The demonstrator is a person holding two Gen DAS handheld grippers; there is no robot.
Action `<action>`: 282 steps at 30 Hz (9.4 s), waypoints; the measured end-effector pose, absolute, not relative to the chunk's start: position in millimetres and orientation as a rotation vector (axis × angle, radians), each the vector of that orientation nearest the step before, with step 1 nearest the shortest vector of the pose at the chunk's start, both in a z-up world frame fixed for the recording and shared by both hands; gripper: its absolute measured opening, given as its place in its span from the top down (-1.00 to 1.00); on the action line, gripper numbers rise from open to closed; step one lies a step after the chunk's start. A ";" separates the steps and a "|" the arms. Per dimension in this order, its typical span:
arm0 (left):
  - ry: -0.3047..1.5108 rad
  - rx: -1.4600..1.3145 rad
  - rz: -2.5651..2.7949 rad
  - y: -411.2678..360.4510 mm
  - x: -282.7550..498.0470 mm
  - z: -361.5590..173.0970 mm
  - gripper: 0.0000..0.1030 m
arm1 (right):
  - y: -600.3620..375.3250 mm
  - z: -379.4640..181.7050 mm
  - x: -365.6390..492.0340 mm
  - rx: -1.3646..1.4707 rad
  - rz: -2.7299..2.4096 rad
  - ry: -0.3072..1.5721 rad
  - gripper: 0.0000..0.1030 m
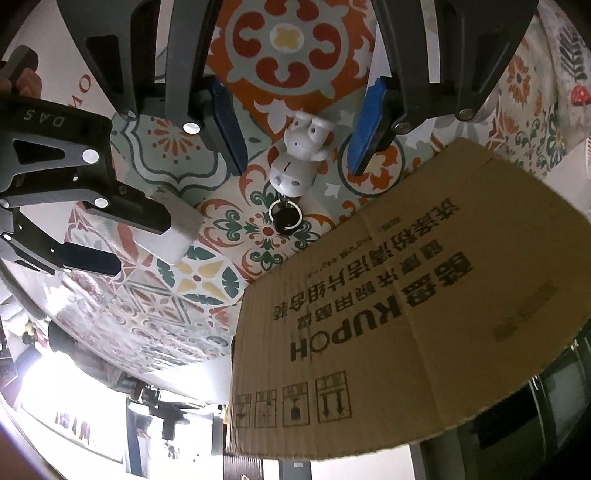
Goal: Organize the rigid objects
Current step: 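Grasp the white robot figurine with the left tool while the right tool grasps the white square adapter, then carry the figurine and white adapter over the box with both tools, then open both tools to drop the figurine and adapter into the box, then withdraw both open tools and move toward the silver speaker and white plate, then grasp the silver round speaker with the left tool while the right tool grasps the white plate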
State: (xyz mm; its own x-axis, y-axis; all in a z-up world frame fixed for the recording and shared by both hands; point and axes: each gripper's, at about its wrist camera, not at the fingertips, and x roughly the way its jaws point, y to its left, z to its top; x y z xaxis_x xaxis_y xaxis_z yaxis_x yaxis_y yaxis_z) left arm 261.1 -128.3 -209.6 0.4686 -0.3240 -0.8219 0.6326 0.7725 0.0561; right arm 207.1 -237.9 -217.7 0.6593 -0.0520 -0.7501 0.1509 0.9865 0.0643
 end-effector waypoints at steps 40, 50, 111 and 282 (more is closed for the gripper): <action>0.876 0.168 -0.541 -101.6 247.3 -161.0 0.26 | -235.2 -186.7 201.5 0.176 -0.058 0.820 0.04; 0.815 0.122 -0.474 -89.6 229.5 -118.8 0.26 | -225.1 -144.7 190.6 0.134 -0.029 0.753 0.04; 0.757 0.040 -0.271 -59.4 319.0 17.9 0.26 | -203.3 -1.0 301.6 0.043 0.095 0.656 0.04; 0.946 0.162 -0.426 55.1 264.7 -175.8 -0.69 | -71.8 -224.3 243.0 0.116 0.161 0.979 -0.79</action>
State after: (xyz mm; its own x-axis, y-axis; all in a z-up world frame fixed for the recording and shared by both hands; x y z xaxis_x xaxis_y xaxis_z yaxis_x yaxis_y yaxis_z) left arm 264.7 55.1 -175.8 0.5093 -0.2823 -0.8130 0.4218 0.9053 -0.0501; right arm 243.0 -71.8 -224.3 0.5476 0.1878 -0.8154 -0.0833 0.9819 0.1702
